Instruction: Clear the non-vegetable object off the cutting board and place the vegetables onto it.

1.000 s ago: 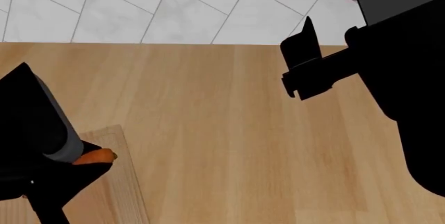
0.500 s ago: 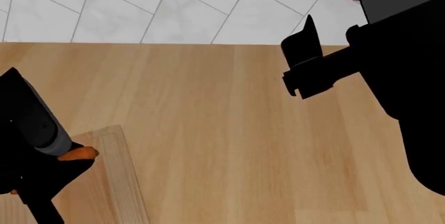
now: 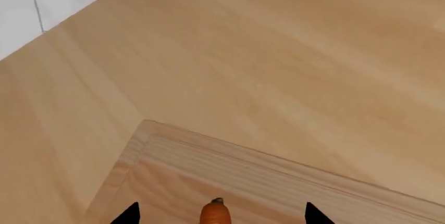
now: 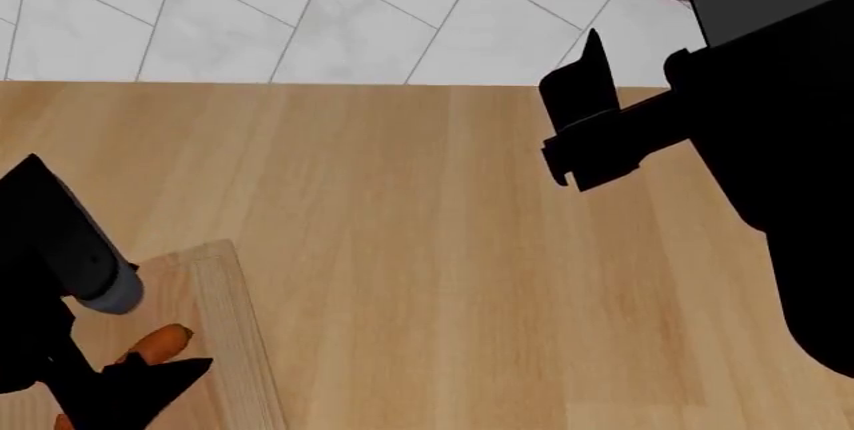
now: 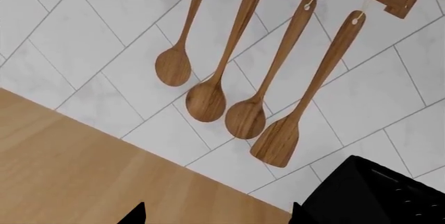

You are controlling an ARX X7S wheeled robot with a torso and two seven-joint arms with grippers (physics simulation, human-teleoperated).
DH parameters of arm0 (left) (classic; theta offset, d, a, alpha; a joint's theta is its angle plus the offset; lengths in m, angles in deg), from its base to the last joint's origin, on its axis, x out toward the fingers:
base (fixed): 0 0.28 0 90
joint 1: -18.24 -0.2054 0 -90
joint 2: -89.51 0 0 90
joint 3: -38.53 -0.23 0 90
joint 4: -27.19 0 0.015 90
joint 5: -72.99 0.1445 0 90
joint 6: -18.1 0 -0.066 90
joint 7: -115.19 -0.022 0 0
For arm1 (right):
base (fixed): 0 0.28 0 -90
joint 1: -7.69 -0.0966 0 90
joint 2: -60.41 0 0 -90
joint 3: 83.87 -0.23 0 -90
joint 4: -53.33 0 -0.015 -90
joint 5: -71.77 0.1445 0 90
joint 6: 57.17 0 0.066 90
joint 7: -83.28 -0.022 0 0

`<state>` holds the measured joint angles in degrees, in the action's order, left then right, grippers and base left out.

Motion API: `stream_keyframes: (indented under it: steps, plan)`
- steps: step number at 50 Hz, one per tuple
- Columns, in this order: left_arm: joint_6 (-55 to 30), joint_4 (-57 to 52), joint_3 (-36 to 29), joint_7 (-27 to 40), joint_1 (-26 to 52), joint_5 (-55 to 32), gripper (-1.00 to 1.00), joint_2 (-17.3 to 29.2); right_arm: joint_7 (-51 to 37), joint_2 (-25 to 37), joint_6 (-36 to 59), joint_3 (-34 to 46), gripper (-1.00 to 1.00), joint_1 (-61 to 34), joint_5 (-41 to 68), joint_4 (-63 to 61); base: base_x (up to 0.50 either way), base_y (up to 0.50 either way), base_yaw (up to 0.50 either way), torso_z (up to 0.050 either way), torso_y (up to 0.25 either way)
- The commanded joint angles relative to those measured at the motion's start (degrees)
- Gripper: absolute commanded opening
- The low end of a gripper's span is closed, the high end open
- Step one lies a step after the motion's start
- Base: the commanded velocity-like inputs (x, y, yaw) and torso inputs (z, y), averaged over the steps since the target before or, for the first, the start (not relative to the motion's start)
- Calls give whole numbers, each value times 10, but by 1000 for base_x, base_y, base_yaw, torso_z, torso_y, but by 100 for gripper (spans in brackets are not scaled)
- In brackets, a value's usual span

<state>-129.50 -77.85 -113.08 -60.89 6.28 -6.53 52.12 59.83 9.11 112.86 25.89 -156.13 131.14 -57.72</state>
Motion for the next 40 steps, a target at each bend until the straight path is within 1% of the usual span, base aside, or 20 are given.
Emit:
stream_keyframes:
  steps: [1,7,13,17,19,24,28,33,35,37,40]
  plan:
    - [-13,-22,18,18,22,-36,100,10,-4,1,-2,1,100,0,5,0,0,0,0,0,0]
    - [-19,-51,46,43,49,-93,100,27,-5,1,-2,3,100,-6,7,2,0,0,0,0,0]
    - [0,-83,71,74,51,-152,100,45,-8,1,2,3,100,-15,12,3,0,0,0,0,0]
    - [17,-115,93,94,58,-202,100,67,-12,4,8,-1,100,-17,20,1,0,0,0,0,0]
    - [41,-124,111,111,60,-240,100,83,-14,4,8,-4,100,-16,23,0,0,0,0,0,0]
    - [74,-166,140,138,68,-295,100,116,-23,6,11,-11,100,-14,34,-7,0,0,0,0,0]
    - [97,-182,158,146,69,-315,100,138,-46,2,30,-31,100,-14,65,-22,0,0,0,0,0]
    - [161,-204,185,151,45,-338,100,180,-79,-2,62,-57,100,-27,114,-37,0,0,0,0,0]
    - [173,-216,191,148,38,-342,100,193,-97,-7,74,-66,100,-33,138,-41,0,0,0,0,0]
    - [196,-228,201,150,31,-350,100,210,-127,-13,89,-76,100,-46,183,-48,0,0,0,0,0]
    - [221,-247,215,153,28,-362,100,233,-186,-8,92,-68,100,-70,261,-44,0,0,0,0,0]
